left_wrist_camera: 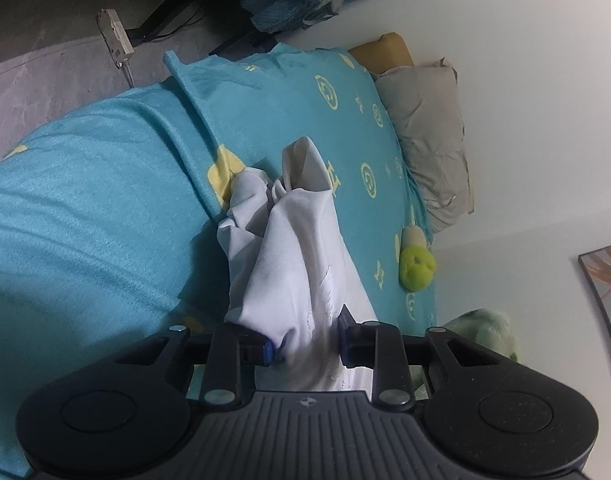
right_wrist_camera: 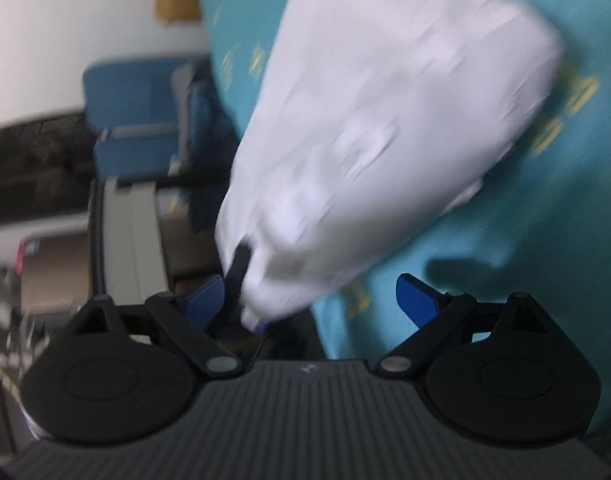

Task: Fold clothes
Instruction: 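Grasp the folded shirt with both grippers and lift it off the bed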

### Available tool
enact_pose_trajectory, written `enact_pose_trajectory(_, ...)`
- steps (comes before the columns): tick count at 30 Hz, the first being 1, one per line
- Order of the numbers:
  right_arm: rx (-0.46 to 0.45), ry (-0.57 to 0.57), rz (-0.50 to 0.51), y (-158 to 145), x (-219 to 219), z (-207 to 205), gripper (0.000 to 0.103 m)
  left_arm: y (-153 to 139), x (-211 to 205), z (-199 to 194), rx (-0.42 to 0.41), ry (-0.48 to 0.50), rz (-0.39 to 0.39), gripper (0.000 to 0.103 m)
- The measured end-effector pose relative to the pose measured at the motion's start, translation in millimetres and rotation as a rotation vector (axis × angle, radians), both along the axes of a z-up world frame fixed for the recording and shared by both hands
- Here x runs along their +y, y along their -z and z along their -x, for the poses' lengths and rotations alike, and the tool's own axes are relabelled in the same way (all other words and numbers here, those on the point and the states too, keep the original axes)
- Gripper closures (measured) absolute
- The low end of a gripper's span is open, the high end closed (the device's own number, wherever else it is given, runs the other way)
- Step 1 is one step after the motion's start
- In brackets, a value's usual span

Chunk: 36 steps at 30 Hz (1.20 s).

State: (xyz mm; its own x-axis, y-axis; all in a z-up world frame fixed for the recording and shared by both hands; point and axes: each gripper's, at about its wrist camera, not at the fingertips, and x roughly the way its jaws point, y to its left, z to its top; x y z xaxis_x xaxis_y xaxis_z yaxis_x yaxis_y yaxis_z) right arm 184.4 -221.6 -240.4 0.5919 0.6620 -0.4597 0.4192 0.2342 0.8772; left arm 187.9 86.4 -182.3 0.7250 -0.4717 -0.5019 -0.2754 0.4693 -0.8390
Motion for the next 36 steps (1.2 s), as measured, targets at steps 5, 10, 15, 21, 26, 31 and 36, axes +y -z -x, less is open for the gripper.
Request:
enact_pose_trajectory(5, 0.030, 0.269, 0.061, 1.4, -32.2, 19.2, 0.008, 1.2, 1.0, -2.0, 0.005, -0.012, 0.014, 0.074)
enact_pose_trajectory(10, 0.016, 0.328, 0.112, -0.1, -40.7, 20.1, 0.041, 0.5, 0.0, -4.9, 0.006, -0.017, 0.014, 0.074)
enact_pose_trajectory(15, -0.012, 0.278, 0.213, -8.1, -35.3, 14.0, 0.075, -2.3, -0.7, -4.1, 0.000, -0.020, 0.016, 0.076)
enact_pose_trajectory(21, -0.073, 0.262, 0.193, -42.4, -43.8, 29.3, 0.082, -36.7, 0.9, 13.2, -0.020, -0.034, 0.033, 0.079)
enact_pose_trajectory(26, -0.168, 0.239, 0.213, -104.5, -49.0, 58.5, 0.083, -95.7, -0.7, 51.7, -0.059, -0.010, 0.058, 0.079)
enact_pose_trajectory(31, -0.232, 0.247, 0.206, -153.2, -55.9, 109.3, 0.083, -143.1, -7.0, 94.5, -0.065, 0.023, 0.073, 0.079)
enact_pose_trajectory(36, -0.245, 0.276, 0.223, -183.6, -78.0, 140.2, 0.083, -176.1, -33.1, 105.2, -0.028, 0.121, 0.051, 0.079)
